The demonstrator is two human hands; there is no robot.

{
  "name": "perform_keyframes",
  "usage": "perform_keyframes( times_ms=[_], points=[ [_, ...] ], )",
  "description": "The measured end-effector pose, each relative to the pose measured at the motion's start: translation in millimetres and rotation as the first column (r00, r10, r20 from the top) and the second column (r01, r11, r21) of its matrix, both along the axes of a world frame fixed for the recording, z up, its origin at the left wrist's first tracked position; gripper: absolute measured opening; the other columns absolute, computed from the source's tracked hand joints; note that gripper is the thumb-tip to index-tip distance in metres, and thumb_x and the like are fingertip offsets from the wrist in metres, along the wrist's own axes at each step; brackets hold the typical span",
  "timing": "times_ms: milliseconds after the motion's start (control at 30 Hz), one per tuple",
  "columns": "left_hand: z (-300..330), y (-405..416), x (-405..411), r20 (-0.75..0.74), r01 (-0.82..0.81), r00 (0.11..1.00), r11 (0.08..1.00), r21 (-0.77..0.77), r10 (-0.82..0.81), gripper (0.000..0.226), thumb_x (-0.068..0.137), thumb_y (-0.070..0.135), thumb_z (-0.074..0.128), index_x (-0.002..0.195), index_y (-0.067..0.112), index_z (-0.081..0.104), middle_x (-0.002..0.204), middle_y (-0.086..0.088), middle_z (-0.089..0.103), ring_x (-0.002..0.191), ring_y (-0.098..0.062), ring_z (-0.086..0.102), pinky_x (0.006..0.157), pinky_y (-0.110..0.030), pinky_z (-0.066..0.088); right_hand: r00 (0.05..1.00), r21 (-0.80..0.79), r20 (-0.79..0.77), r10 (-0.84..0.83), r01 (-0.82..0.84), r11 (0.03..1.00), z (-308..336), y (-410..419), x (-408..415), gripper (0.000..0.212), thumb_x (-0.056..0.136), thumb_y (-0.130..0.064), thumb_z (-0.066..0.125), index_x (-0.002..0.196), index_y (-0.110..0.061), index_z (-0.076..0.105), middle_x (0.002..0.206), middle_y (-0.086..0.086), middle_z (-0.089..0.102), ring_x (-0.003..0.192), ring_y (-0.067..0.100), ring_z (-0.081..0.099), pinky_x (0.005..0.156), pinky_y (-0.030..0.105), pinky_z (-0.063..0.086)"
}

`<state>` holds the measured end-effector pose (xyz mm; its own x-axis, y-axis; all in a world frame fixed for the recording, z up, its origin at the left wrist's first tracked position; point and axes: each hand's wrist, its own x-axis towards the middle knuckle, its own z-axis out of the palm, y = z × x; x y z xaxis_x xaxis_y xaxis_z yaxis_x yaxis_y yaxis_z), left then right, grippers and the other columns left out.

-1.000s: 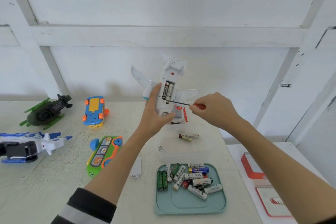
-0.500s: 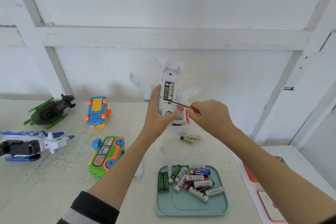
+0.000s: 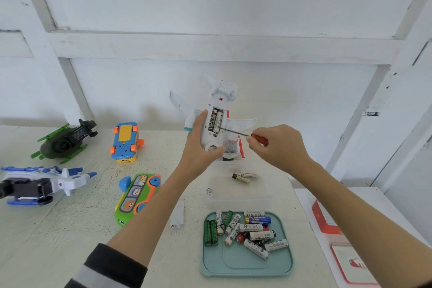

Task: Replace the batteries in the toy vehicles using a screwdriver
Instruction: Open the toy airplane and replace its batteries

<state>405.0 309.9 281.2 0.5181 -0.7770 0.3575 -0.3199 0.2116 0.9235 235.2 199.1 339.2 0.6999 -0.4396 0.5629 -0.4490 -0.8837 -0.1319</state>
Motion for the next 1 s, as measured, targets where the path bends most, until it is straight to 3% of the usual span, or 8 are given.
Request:
perform_keyframes(
  times_ms=[100, 200, 267, 667, 800, 1000],
  points=[
    [-2, 4, 9, 0.123, -0.012, 0.992, 0.997, 0.079, 0.002, 0.093, 0.066, 0.023, 0.075, 0.142, 0.051, 0.029, 0.140, -0.002, 0.041, 0.115, -0.020, 0.056, 0.085, -0.026, 0.055, 0.997, -0.011, -0.011, -0.072, 0.072, 0.997, 16, -9, 1, 0.029, 0.088, -0.034, 0.052, 0.068, -0.015, 0.061, 0.054, 0.001, 0.055, 0.057, 0.021, 0.048, 0.049, 0.021, 0.026],
    [0, 6, 13, 0.252, -0.026, 0.968, 0.993, 0.115, -0.004, 0.091, 0.073, 0.011, 0.077, 0.141, 0.049, 0.028, 0.136, -0.001, 0.036, 0.115, -0.011, 0.047, 0.088, -0.015, 0.048, 0.983, -0.087, -0.107, -0.147, 0.138, 0.987, 24, -16, 9, 0.032, 0.088, -0.032, 0.048, 0.072, -0.010, 0.065, 0.061, 0.009, 0.060, 0.058, 0.020, 0.043, 0.048, 0.021, 0.023],
    [1, 7, 15, 0.312, -0.039, 0.950, 0.991, 0.131, -0.004, 0.092, 0.076, 0.007, 0.075, 0.141, 0.049, 0.027, 0.135, 0.002, 0.032, 0.117, -0.011, 0.042, 0.090, -0.012, 0.044, 0.975, -0.106, -0.151, -0.164, 0.149, 0.983, 25, -17, 12, 0.032, 0.088, -0.031, 0.047, 0.072, -0.009, 0.064, 0.058, 0.007, 0.053, 0.057, 0.020, 0.040, 0.047, 0.021, 0.021],
    [-2, 0, 19, 0.436, -0.026, 0.895, 0.968, 0.251, -0.089, 0.089, 0.078, 0.011, 0.072, 0.147, 0.044, 0.027, 0.135, 0.003, 0.028, 0.125, -0.020, 0.038, 0.104, -0.036, 0.044, 0.921, -0.171, -0.320, -0.225, 0.177, 0.969, 23, -14, 14, 0.032, 0.091, -0.030, 0.040, 0.066, -0.013, 0.051, 0.056, -0.001, 0.034, 0.056, 0.020, 0.036, 0.047, 0.023, 0.019],
    [-1, 0, 19, 0.501, -0.012, 0.851, 0.947, 0.320, -0.159, 0.088, 0.075, 0.017, 0.067, 0.149, 0.042, 0.027, 0.142, -0.002, 0.027, 0.126, -0.024, 0.034, 0.107, -0.039, 0.040, 0.882, -0.186, -0.405, -0.240, 0.178, 0.966, 28, -12, 14, 0.037, 0.090, -0.026, 0.039, 0.056, -0.013, 0.031, 0.057, 0.000, 0.032, 0.048, 0.014, 0.027, 0.047, 0.023, 0.019],
    [0, 1, 20, 0.526, -0.013, 0.820, 0.911, 0.413, -0.227, 0.091, 0.076, 0.008, 0.067, 0.149, 0.044, 0.025, 0.142, -0.002, 0.026, 0.124, -0.023, 0.032, 0.105, -0.036, 0.040, 0.870, -0.109, -0.450, -0.203, 0.171, 0.979, 29, -19, 7, 0.037, 0.085, -0.027, 0.045, 0.055, -0.015, 0.028, 0.053, -0.001, 0.029, 0.047, 0.015, 0.025, 0.046, 0.023, 0.020]
  ],
)
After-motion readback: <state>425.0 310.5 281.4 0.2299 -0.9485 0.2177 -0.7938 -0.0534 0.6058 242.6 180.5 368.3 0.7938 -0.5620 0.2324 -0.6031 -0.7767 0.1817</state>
